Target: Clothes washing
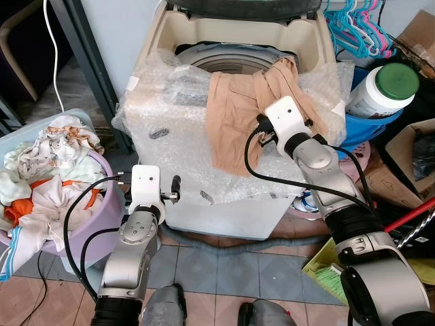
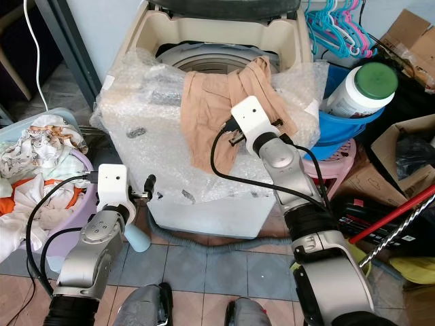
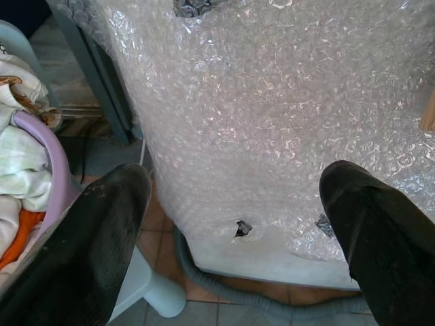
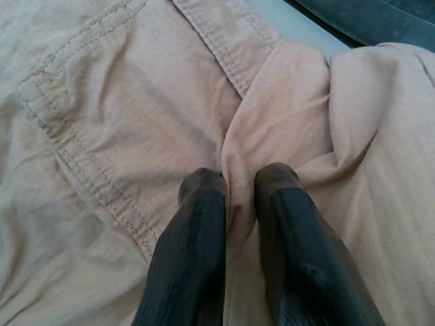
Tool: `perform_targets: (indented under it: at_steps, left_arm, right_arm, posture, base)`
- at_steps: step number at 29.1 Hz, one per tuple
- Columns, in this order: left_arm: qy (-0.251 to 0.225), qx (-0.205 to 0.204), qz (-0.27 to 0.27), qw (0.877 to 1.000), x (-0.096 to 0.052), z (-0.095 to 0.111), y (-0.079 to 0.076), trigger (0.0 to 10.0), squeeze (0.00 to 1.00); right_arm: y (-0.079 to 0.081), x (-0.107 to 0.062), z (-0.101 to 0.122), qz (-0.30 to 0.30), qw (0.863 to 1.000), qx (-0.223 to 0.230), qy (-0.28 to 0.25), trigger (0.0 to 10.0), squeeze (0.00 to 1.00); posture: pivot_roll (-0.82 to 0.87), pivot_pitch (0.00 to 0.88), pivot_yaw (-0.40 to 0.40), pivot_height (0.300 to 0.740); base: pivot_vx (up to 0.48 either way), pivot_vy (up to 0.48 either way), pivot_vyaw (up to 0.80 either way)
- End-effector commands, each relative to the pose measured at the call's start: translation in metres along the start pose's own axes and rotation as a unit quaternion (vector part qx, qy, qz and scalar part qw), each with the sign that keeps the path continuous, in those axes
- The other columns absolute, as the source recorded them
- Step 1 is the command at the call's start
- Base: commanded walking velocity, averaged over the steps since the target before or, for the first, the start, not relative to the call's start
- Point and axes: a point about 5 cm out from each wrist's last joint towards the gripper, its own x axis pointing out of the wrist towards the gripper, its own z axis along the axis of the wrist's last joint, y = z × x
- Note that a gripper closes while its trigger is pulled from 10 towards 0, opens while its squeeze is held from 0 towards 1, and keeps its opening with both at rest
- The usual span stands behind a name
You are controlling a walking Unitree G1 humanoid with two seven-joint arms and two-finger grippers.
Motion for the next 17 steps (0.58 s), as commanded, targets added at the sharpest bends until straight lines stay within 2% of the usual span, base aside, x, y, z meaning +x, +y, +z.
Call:
perform_targets:
  at_steps: [1, 5, 9, 10, 13, 14, 17]
  left_arm:
    - [0.001, 0.004, 0.004, 1.0, 0.002, -0.001, 0.0, 10.0, 0.0]
    - [-0.001, 0.005, 0.004, 1.0, 0.002, 0.0, 0.001, 10.0, 0.0]
    - [-0.012, 0.004, -0.002, 1.0, 0.003, 0.004, 0.001, 10.0, 0.0]
    - [-0.016, 0.004, -0.003, 1.0, 0.004, 0.005, 0.002, 10.0, 0.0]
    - [-0.021, 0.005, -0.004, 1.0, 0.004, 0.006, 0.002, 10.0, 0.0]
    - [-0.026, 0.003, -0.006, 1.0, 0.005, 0.008, 0.002, 10.0, 0.0]
    - [-0.029, 0.001, -0.007, 1.0, 0.005, 0.009, 0.001, 10.0, 0.0]
  right_arm:
    - [0.002, -0.005, -0.026, 0.01, 0.998, 0.016, 0.063, 0.0, 0.0]
    - [0.0, -0.004, -0.027, 0.004, 0.998, 0.024, 0.06, 0.0, 0.0]
    - [-0.018, 0.002, -0.014, -0.025, 0.999, 0.028, 0.026, 0.0, 0.0]
    - [-0.025, 0.006, -0.004, -0.026, 0.999, 0.017, 0.008, 0.0, 0.0]
    - [-0.031, 0.01, 0.007, -0.027, 1.0, 0.004, -0.009, 0.0, 0.0]
    - [-0.044, 0.018, 0.033, -0.028, 0.998, -0.026, -0.05, 0.0, 0.0]
    - [-0.059, 0.026, 0.069, -0.041, 0.993, -0.054, -0.097, 0.0, 0.0]
  posture:
    - [0.0, 0.084, 0.002, 0.74]
    - [0.0, 0.084, 0.007, 0.74]
    - [0.0, 0.084, 0.01, 0.74]
    - [-0.01, 0.083, 0.013, 0.74]
    - [-0.01, 0.083, 0.013, 0.74]
    - [-0.01, 0.081, 0.011, 0.74]
    - [0.0, 0.081, 0.004, 0.74]
  base:
    - [0.0, 0.0, 0.0]
    - [0.0, 0.0, 0.0]
    - [0.0, 0.0, 0.0]
    - [0.0, 0.0, 0.0]
    - [0.185, 0.0, 0.0]
    - [0.364, 0.0, 0.0]
    - [0.414, 0.0, 0.0]
